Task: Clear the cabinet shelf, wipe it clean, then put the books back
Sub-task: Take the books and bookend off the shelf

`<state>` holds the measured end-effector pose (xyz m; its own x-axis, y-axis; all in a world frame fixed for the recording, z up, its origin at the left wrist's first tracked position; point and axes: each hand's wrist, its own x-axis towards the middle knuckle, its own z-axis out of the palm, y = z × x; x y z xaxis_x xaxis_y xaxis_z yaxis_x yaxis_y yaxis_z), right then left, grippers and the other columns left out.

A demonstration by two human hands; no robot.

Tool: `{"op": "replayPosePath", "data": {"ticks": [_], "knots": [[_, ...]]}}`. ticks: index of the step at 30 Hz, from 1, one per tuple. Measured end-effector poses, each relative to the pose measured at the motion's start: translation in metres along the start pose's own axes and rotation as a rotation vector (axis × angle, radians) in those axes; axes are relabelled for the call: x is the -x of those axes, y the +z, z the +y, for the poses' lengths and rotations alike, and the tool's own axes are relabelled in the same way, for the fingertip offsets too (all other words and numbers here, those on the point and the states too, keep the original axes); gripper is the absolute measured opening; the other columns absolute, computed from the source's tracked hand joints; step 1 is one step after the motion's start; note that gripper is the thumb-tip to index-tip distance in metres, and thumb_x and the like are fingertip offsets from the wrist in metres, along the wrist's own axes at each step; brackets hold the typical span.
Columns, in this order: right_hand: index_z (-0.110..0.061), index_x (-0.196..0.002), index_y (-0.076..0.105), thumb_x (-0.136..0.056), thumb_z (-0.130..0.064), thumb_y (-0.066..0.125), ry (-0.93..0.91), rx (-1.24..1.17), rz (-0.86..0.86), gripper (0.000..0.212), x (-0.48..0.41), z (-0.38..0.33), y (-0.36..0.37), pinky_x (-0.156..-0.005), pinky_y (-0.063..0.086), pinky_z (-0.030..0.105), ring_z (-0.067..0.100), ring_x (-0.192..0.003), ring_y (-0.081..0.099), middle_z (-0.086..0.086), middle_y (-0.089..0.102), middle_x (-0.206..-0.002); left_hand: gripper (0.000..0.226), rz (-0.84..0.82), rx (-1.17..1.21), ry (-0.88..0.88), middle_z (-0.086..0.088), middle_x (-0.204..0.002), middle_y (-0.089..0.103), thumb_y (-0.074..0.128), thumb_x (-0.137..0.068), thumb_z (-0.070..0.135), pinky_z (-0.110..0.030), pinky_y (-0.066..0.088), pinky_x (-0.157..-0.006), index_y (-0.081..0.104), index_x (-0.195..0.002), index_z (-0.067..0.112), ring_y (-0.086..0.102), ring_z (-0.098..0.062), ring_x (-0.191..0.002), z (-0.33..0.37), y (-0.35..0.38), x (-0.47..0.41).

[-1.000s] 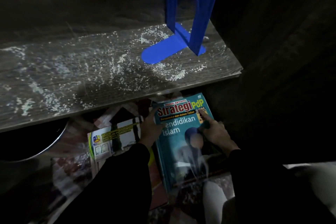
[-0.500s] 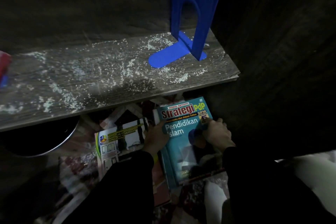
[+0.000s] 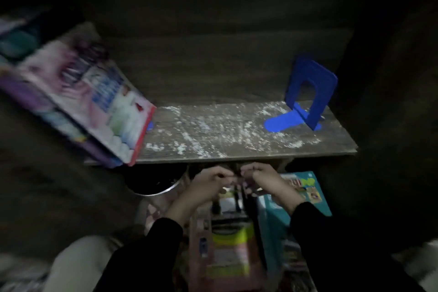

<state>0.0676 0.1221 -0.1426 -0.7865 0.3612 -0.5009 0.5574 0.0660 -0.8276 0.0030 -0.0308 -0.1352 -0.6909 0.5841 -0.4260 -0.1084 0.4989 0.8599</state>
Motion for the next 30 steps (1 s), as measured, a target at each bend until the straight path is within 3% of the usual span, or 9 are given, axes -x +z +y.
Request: {"op": "replayPosePath", "data": {"ticks": [5,9,11,13,16,19,21,24,30], "knots": [[-0.014,-0.105,0.058,-0.094,-0.007,0.052,-0.188,-0.172,-0.168,0.015,0.007,-0.100,0.095,-0.042,0.036,0.018,0.010,-0.044,0.048,0.006,0.055,-0.067,0.018,0.553,-0.110,0.233,0.011,-0.061,0.058,0.060,-0.089,0.007,-0.022,0.044,-0.063,0.066,-0.089,0.024,0.055,-0.004,-0.058,0.033,-0.106,0.063],[-0.015,-0.112,0.061,-0.090,-0.002,0.056,-0.397,-0.117,-0.189,0.027,0.024,-0.166,0.153,-0.047,0.038,0.021,0.022,-0.059,0.052,0.013,0.059,-0.083,0.030,1.106,-0.371,0.345,-0.007,-0.095,0.061,0.062,-0.085,0.010,-0.030,0.042,-0.079,0.062,-0.115,0.016,0.060,-0.025,-0.086,0.048,-0.166,0.111],[-0.017,-0.129,0.054,-0.089,-0.003,0.058,-0.489,-0.032,-0.182,0.042,0.029,-0.188,0.171,-0.054,0.038,0.020,0.028,-0.070,0.056,0.015,0.057,-0.096,0.046,1.248,-0.406,0.383,-0.014,-0.110,0.053,0.063,-0.085,0.011,-0.038,0.041,-0.086,0.051,-0.130,0.013,0.055,-0.033,-0.099,0.051,-0.185,0.121],[-0.026,-0.143,0.038,-0.088,-0.004,0.059,-0.580,0.038,-0.216,0.062,0.032,-0.201,0.182,-0.066,0.043,0.013,0.020,-0.086,0.058,0.010,0.055,-0.111,0.064,1.278,-0.469,0.400,-0.018,-0.125,0.044,0.063,-0.086,0.012,-0.038,0.037,-0.093,0.036,-0.144,0.013,0.047,-0.036,-0.113,0.055,-0.196,0.127],[-0.040,-0.149,0.019,-0.087,-0.004,0.061,-0.734,0.132,-0.268,0.084,0.032,-0.209,0.196,-0.096,0.045,0.029,0.011,-0.116,0.046,0.001,0.041,-0.142,0.082,1.252,-0.522,0.353,-0.018,-0.144,0.028,0.063,-0.088,0.019,-0.039,0.037,-0.095,0.012,-0.153,0.019,0.037,-0.037,-0.126,0.063,-0.207,0.127],[-0.058,-0.143,0.008,-0.085,-0.007,0.064,-0.798,0.128,-0.331,0.096,0.028,-0.211,0.207,-0.091,0.049,0.027,0.011,-0.119,0.047,-0.007,0.036,-0.146,0.089,1.226,-0.500,0.270,-0.018,-0.152,0.015,0.061,-0.090,0.026,-0.041,0.041,-0.091,-0.002,-0.153,0.026,0.032,-0.040,-0.131,0.072,-0.215,0.124],[-0.056,-0.144,0.006,-0.084,-0.003,0.062,-0.830,0.119,-0.352,0.098,0.027,-0.213,0.209,-0.096,0.045,0.026,0.010,-0.121,0.046,-0.010,0.039,-0.140,0.089,1.220,-0.526,0.244,-0.018,-0.152,0.014,0.060,-0.091,0.028,-0.042,0.042,-0.089,-0.004,-0.152,0.029,0.031,-0.039,-0.131,0.076,-0.218,0.123],[-0.048,-0.148,0.004,-0.082,0.002,0.059,-0.858,0.154,-0.361,0.099,0.027,-0.216,0.211,-0.089,0.039,0.016,0.001,-0.101,0.043,-0.016,0.043,-0.112,0.088,1.210,-0.557,0.189,-0.017,-0.149,0.015,0.059,-0.091,0.030,-0.041,0.043,-0.083,-0.004,-0.152,0.031,0.031,-0.037,-0.129,0.078,-0.222,0.119],[-0.057,-0.144,0.002,-0.083,-0.004,0.064,-0.836,0.185,-0.368,0.102,0.023,-0.217,0.210,-0.067,0.037,0.013,-0.007,-0.077,0.035,-0.010,0.028,-0.112,0.069,1.359,-0.634,0.224,-0.017,-0.132,0.028,0.065,-0.082,0.022,-0.041,0.041,-0.084,0.032,-0.142,0.017,0.032,-0.035,-0.114,0.083,-0.224,0.120]]}}
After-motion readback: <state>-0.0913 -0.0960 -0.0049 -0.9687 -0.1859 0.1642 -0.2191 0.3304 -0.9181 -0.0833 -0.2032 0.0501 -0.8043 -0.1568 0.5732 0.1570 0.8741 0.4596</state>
